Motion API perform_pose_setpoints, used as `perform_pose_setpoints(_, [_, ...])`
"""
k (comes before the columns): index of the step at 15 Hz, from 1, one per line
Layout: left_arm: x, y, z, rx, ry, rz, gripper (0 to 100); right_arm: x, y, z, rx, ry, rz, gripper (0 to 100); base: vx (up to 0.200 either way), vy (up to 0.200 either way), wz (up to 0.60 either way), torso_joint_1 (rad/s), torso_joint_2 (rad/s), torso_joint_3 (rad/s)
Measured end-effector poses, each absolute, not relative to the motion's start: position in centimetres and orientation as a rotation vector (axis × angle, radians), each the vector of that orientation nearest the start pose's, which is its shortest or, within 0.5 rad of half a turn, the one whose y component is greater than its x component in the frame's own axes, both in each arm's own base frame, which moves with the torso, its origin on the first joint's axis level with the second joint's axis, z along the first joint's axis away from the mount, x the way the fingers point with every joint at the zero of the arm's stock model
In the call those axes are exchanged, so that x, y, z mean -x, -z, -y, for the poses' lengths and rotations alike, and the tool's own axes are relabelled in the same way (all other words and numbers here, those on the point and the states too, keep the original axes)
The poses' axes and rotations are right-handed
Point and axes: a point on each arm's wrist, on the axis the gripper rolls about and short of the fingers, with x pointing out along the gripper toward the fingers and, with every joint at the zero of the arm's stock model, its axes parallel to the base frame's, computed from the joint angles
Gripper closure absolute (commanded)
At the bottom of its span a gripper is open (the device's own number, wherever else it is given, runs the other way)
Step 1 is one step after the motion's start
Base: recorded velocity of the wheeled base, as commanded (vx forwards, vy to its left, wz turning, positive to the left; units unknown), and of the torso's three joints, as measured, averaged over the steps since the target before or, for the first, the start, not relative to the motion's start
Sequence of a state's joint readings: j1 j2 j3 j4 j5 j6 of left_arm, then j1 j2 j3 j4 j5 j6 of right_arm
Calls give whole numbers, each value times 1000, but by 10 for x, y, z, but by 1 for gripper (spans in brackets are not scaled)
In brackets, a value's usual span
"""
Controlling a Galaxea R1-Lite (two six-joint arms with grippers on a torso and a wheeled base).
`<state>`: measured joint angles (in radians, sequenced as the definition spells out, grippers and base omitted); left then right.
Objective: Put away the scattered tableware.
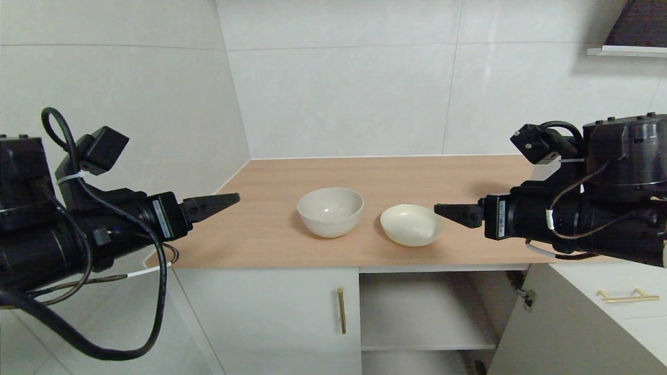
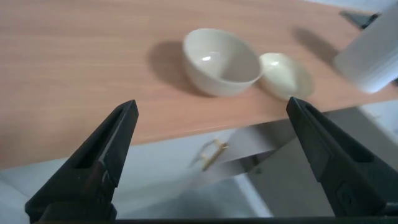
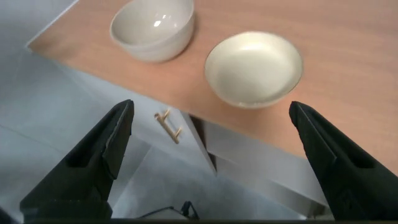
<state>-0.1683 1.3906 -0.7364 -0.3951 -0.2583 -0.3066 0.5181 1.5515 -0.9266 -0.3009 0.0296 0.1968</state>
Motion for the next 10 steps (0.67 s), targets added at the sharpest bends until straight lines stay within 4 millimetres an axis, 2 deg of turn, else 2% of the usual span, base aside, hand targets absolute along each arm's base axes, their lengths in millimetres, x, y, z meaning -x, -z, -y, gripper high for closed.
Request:
perform_pose_setpoints(4, [-237, -245, 57, 338, 358, -476, 0, -259, -228, -144, -105, -326, -440, 0, 0, 0, 0, 0, 0, 0])
perform_pose_setpoints(7, [-261, -269, 70, 377, 247, -557, 0, -274, -228, -150, -149, -259, -448, 0, 0, 0, 0, 0, 0, 0])
perform_pose_setpoints(10, [-294, -256, 100, 407, 67, -593, 0, -281, -221, -153, -136, -219, -457, 0, 0, 0, 0, 0, 0, 0])
